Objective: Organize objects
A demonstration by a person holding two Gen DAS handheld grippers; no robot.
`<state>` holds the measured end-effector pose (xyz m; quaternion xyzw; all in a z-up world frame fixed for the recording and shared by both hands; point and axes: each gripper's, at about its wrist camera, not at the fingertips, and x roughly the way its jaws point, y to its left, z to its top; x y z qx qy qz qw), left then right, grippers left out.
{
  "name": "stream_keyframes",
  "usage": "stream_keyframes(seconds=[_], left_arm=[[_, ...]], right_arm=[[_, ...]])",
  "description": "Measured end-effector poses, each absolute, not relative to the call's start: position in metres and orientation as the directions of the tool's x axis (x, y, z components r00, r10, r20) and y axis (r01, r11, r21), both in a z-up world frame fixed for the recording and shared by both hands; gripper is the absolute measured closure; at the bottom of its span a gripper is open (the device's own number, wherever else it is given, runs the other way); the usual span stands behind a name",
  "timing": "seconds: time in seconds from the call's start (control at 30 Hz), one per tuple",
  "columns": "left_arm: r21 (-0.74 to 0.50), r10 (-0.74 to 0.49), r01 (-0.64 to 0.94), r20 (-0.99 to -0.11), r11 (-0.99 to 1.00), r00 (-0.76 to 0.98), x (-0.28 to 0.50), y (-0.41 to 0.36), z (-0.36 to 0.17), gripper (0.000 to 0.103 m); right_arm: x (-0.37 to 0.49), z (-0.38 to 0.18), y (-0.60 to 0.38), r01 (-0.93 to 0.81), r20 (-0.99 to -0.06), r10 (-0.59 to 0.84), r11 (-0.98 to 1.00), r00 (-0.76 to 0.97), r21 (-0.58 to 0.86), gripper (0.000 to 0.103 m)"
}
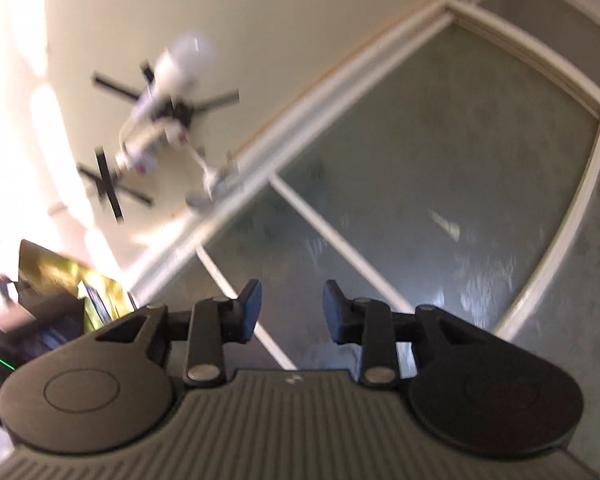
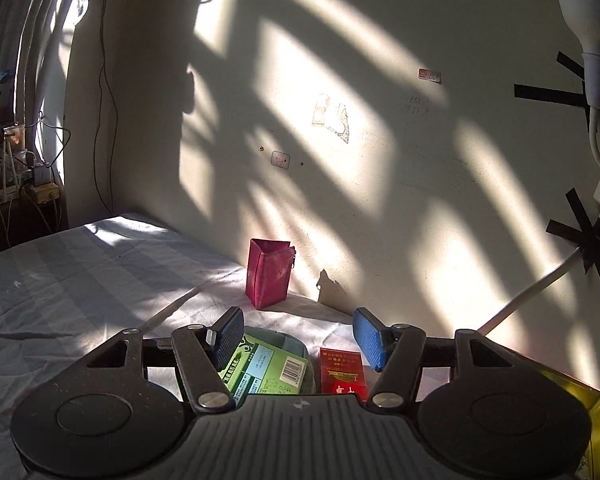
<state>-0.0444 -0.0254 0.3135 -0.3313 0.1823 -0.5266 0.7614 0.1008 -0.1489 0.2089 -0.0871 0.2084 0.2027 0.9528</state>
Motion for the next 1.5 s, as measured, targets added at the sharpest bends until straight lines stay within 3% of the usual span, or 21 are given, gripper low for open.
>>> stream_keyframes(seconds=[0.1,0.17,0.23,0.43,0.53,0.6,0.77,0.9,1.23,1.33,1.37,1.5], left_arm=[[-0.654,-0.818,0.644,0.064,0.398,0.572,-0.029,0.034,0.331,0.058],[-0.613,-0.768,0.600,-0.018,0.514,0.640,-0.017,0.045,0.310,0.047],[-0.633,-0.756,0.539,-0.115,0.556,0.645,0.000,0.051,0.268,0.044],[-0.712,-0.765,0.358,-0.392,0.604,0.512,0.046,0.057,0.120,0.044],[-0.585,-0.674,0.347,-0.552,0.733,0.492,0.060,0.054,0.089,0.045],[-0.477,-0.569,0.318,-0.607,0.819,0.555,0.077,0.063,0.082,0.045],[-0.358,-0.433,0.251,-0.642,0.899,0.633,0.102,0.073,0.073,0.045],[-0.240,-0.372,0.286,-0.664,0.928,0.648,0.119,0.042,0.071,0.044],[-0.232,-0.370,0.294,-0.688,0.927,0.624,0.137,-0.004,0.060,0.040],[-0.244,-0.379,0.296,-0.700,0.924,0.605,0.135,-0.013,0.048,0.044],[-0.241,-0.371,0.287,-0.692,0.927,0.619,0.133,-0.013,0.045,0.044],[-0.245,-0.365,0.272,-0.666,0.931,0.651,0.116,-0.003,0.048,0.051]], right_arm=[[0.084,0.244,-0.188,-0.356,-0.389,0.360,0.930,0.848,0.086,0.047],[0.066,0.258,-0.188,-0.323,-0.311,0.303,0.946,0.901,-0.014,0.038],[0.060,0.251,-0.177,-0.292,-0.274,0.246,0.946,0.930,-0.142,0.033],[0.079,0.155,-0.143,-0.320,-0.394,0.213,0.920,0.894,-0.227,0.042],[0.090,0.112,-0.137,-0.327,-0.452,0.206,0.922,0.868,-0.206,0.042],[0.097,0.093,-0.139,-0.344,-0.492,0.234,0.928,0.838,-0.144,0.042],[0.098,0.076,-0.142,-0.387,-0.482,0.353,0.921,0.802,0.030,0.038],[0.091,0.071,-0.139,-0.423,-0.444,0.407,0.904,0.799,0.067,0.030],[0.102,0.050,-0.122,-0.441,-0.448,0.404,0.897,0.797,0.023,0.026],[0.104,0.049,-0.121,-0.457,-0.457,0.421,0.889,0.784,0.035,0.032],[0.104,0.049,-0.120,-0.468,-0.463,0.434,0.882,0.773,0.044,0.043],[0.097,0.050,-0.114,-0.491,-0.464,0.456,0.870,0.760,0.051,0.046]])
